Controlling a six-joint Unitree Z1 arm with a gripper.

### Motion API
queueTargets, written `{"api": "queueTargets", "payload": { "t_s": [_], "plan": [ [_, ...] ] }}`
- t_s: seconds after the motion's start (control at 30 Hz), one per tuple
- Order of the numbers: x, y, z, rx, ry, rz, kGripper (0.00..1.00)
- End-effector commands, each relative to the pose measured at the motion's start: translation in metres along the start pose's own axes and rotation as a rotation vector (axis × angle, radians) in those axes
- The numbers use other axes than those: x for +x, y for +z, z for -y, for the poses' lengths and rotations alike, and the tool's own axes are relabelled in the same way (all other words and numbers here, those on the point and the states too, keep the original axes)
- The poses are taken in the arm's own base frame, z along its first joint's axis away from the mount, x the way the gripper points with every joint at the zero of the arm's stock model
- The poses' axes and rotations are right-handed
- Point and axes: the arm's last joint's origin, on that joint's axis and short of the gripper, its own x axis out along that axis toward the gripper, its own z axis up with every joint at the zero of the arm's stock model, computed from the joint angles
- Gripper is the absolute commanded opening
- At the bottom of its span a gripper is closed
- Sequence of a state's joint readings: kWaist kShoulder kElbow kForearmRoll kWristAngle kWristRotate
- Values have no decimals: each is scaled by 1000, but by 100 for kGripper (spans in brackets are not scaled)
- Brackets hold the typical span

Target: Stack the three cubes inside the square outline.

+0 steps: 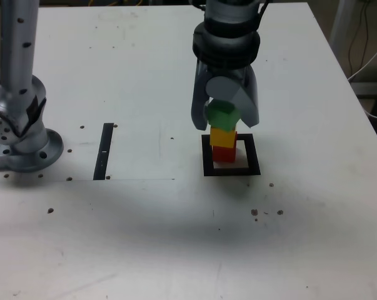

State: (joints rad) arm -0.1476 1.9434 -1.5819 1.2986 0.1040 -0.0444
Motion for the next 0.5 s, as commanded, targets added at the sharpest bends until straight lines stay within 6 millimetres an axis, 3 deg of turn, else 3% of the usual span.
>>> {"api": "queueTargets", "payload": {
  "t_s": [0.0,0.27,0.37,0.47],
  "plan": [
    [2,1,-1,-4,2,-5,39],
    [2,1,-1,8,2,-4,89],
    [2,0,-1,8,4,-4,98],
    [1,0,-1,7,6,-4,99]
  ]
}}
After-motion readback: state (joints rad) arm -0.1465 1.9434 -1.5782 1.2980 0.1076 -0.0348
